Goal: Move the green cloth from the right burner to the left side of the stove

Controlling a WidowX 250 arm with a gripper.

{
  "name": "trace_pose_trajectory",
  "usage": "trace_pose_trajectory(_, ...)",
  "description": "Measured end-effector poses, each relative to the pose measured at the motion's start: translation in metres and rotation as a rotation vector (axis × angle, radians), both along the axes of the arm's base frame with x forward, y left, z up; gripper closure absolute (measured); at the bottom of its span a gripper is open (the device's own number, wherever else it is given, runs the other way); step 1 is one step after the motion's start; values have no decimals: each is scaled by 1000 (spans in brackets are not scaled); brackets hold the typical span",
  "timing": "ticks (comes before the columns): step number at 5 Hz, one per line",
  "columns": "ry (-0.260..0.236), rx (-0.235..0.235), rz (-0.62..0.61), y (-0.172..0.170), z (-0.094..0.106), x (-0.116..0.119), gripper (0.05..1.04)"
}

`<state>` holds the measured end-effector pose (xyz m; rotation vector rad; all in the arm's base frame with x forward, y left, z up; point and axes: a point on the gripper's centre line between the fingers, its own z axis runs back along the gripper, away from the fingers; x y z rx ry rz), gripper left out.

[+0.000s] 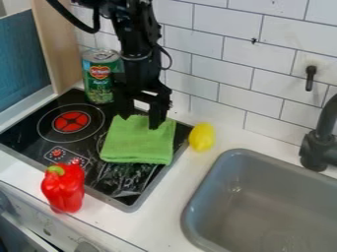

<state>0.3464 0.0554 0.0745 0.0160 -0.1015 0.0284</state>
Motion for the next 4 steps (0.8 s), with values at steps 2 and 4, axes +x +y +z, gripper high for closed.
trace_pose_trajectory(2,81,-18,-2,-1,-19,-7,83)
trace_pose_trajectory(4,174,-102,-37,6,-40,-25,83)
